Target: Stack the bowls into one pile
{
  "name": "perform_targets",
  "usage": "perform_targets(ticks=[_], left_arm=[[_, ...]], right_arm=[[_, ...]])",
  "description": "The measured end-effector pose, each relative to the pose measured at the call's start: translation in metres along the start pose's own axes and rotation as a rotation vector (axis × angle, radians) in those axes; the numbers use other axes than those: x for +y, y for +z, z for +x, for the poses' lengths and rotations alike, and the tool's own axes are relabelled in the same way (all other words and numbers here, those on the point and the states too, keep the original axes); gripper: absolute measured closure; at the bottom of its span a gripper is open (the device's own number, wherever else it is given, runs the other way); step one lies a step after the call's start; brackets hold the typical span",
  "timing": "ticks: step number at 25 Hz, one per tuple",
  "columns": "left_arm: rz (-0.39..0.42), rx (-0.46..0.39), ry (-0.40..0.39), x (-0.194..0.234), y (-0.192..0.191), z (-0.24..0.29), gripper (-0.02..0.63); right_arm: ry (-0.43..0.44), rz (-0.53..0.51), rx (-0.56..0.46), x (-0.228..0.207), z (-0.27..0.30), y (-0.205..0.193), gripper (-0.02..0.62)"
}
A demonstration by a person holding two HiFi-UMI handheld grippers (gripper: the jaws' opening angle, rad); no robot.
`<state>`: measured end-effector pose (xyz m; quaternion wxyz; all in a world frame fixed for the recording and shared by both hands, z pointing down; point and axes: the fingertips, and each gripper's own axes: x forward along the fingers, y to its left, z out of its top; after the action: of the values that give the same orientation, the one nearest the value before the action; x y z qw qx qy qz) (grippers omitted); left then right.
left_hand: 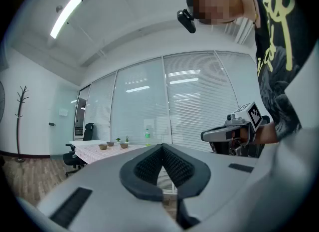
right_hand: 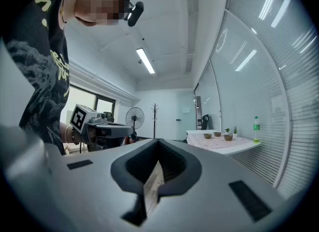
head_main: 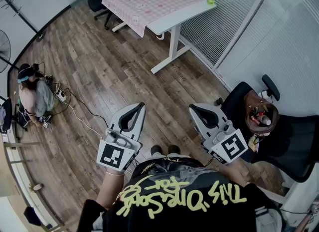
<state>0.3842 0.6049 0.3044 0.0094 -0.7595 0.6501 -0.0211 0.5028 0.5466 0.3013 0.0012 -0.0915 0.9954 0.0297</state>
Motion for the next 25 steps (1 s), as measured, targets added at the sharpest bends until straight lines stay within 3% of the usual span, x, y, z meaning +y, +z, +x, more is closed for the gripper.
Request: perform_targets(ticks=[11,18,21,25], left_arm=[[0.006,-0.017,0.01,0.006,0.008,-0.004,0.611],[-0.007,-0.023,-0.01,0.0,0.01,-0.002,0.611],[-0.014,-0.065,0.022,0.005,0.019,-0.007,0.585],[-0.006,-0.079,0.067,0.014,0.025,-0.012,0.458]], right_arm=[[0.008,-0.015,0.012,0.003,0.003,0.001,0.594],[-0.02,0.056,-0.002,-0.005,0.002,0.002,0.586],[-0.061,0.036,-0.016,-0.007,0.003,0.007,0.503],[-0.141,0.052,-0.057,-0.016,-0.001,0.015,0.359]])
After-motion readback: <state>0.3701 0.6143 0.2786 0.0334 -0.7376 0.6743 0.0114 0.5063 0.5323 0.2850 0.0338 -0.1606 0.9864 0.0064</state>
